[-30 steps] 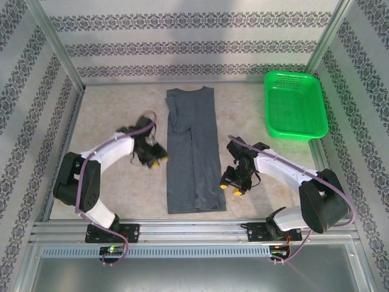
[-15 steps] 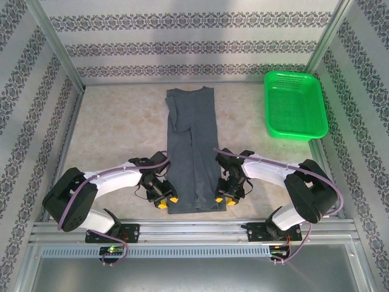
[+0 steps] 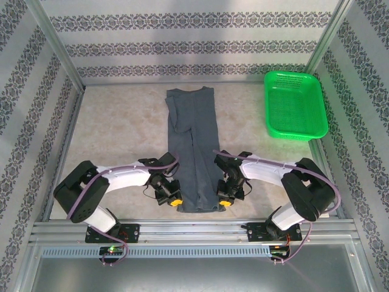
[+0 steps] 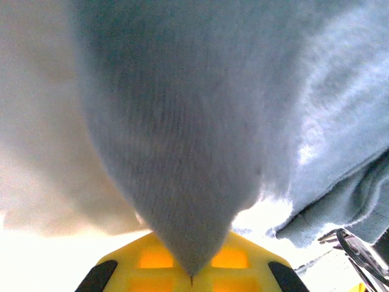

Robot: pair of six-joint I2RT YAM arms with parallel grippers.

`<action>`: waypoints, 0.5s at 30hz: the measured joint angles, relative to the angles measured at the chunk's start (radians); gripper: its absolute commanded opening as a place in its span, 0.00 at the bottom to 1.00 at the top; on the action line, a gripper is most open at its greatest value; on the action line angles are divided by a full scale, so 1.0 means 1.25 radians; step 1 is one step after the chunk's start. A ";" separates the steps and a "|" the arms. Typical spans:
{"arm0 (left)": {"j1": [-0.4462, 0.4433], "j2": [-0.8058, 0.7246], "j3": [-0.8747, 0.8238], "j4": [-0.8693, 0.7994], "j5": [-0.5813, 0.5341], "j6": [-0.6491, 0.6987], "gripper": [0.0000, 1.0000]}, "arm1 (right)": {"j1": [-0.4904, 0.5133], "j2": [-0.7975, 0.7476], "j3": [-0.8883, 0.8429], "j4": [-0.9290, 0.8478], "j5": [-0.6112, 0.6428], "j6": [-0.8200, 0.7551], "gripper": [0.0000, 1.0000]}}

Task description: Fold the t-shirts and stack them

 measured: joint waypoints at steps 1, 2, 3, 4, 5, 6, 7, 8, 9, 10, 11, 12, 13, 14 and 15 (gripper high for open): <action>0.000 -0.031 0.000 -0.019 -0.017 -0.002 0.00 | 0.003 -0.013 0.001 -0.001 0.002 0.006 0.00; 0.000 -0.068 0.000 -0.035 -0.032 -0.007 0.00 | 0.005 -0.032 0.003 -0.004 0.005 0.013 0.00; 0.000 -0.107 -0.001 -0.045 -0.045 -0.015 0.00 | 0.005 -0.052 0.009 -0.011 0.006 0.020 0.00; 0.000 -0.152 -0.001 -0.053 -0.056 -0.025 0.00 | 0.004 -0.074 0.020 -0.016 0.010 0.031 0.00; 0.002 -0.190 -0.001 -0.056 -0.066 -0.034 0.00 | 0.002 -0.092 0.033 -0.020 0.014 0.041 0.00; 0.006 -0.223 -0.001 -0.059 -0.073 -0.044 0.00 | -0.001 -0.108 0.049 -0.023 0.018 0.051 0.00; 0.013 -0.251 0.000 -0.060 -0.081 -0.055 0.00 | -0.005 -0.120 0.066 -0.025 0.018 0.061 0.00; 0.028 -0.274 0.001 -0.060 -0.091 -0.063 0.00 | -0.015 -0.128 0.088 -0.027 0.018 0.070 0.00; 0.044 -0.286 0.003 -0.060 -0.097 -0.070 0.00 | -0.025 -0.130 0.106 -0.027 0.018 0.077 0.00; 0.069 -0.292 0.008 -0.060 -0.106 -0.077 0.00 | -0.039 -0.128 0.129 -0.028 0.020 0.081 0.00; 0.098 -0.291 0.016 -0.057 -0.112 -0.081 0.00 | -0.055 -0.122 0.152 -0.028 0.021 0.084 0.00; 0.123 -0.285 0.023 -0.053 -0.118 -0.084 0.00 | -0.069 -0.113 0.175 -0.029 0.021 0.084 0.00; 0.151 -0.272 0.036 -0.047 -0.123 -0.087 0.00 | -0.087 -0.096 0.205 -0.029 0.020 0.083 0.00; 0.180 -0.251 0.052 -0.034 -0.125 -0.090 0.00 | -0.104 -0.077 0.233 -0.027 0.020 0.083 0.00; 0.207 -0.222 0.073 -0.018 -0.122 -0.092 0.01 | -0.122 -0.054 0.263 -0.023 0.020 0.083 0.00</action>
